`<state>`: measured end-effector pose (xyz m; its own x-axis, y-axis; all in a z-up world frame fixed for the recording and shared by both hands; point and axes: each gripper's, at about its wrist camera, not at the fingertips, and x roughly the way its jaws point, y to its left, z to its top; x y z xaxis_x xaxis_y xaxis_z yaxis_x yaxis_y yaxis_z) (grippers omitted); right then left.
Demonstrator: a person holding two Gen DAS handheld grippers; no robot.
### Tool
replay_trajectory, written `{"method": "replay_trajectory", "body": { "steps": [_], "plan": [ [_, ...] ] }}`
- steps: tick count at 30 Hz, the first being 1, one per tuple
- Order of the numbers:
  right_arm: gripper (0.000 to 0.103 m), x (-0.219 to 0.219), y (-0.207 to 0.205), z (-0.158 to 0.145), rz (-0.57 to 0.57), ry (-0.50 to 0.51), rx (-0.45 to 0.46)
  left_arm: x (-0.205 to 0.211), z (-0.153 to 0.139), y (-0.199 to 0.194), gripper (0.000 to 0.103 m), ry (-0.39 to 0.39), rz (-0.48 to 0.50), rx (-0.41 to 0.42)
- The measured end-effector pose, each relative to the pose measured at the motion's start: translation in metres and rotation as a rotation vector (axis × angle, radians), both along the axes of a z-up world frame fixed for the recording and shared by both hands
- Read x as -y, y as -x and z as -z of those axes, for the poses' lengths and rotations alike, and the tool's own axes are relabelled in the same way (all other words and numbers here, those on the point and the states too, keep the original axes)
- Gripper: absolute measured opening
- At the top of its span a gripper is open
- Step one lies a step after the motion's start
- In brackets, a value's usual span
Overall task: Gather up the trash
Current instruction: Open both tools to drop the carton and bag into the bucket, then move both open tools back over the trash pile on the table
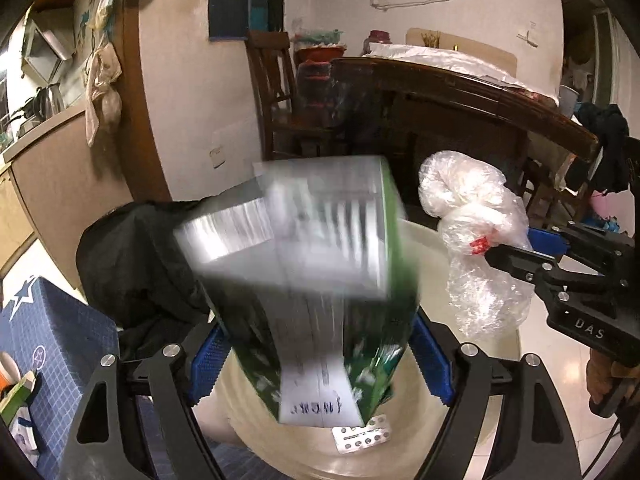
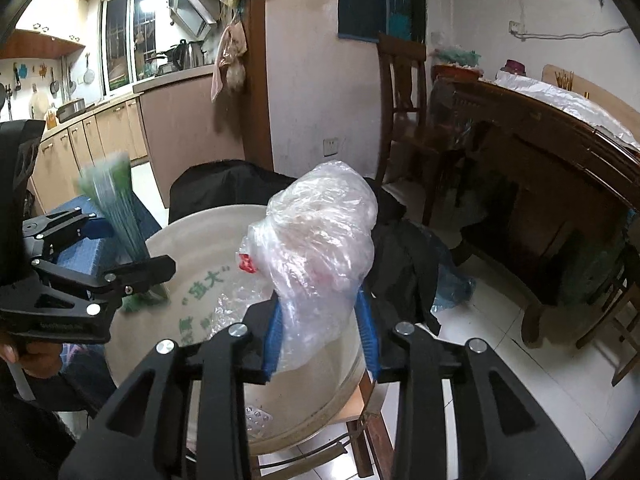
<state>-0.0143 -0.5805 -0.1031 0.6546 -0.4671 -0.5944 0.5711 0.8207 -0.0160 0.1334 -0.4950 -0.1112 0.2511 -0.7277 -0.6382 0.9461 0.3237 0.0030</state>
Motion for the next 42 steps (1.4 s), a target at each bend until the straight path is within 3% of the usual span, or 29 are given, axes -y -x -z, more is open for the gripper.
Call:
{"method": "replay_trajectory", "body": {
  "steps": [4, 6, 14, 24, 33, 42],
  "plan": [
    [0.038, 0.002, 0.0, 0.0, 0.003, -0.017, 0.007, -0.005, -0.003, -0.007, 0.089, 0.016, -0.016, -0.016],
    [0.049, 0.002, 0.001, -0.002, 0.0, -0.016, 0.019, -0.008, -0.004, -0.007, 0.089, 0.019, -0.02, -0.006],
    [0.049, 0.0, -0.003, -0.009, -0.01, -0.022, 0.037, -0.022, -0.011, -0.007, 0.09, 0.032, -0.055, 0.005],
    [0.054, -0.011, -0.002, -0.017, -0.013, -0.022, 0.065, -0.043, -0.022, -0.001, 0.09, 0.045, -0.087, 0.077],
    [0.054, -0.045, -0.012, -0.028, -0.048, 0.012, 0.083, -0.075, -0.032, 0.002, 0.09, 0.042, -0.151, 0.163],
    [0.054, -0.106, -0.038, -0.047, -0.181, 0.059, 0.124, -0.139, -0.043, -0.014, 0.09, 0.049, -0.29, 0.197]
  ]
}}
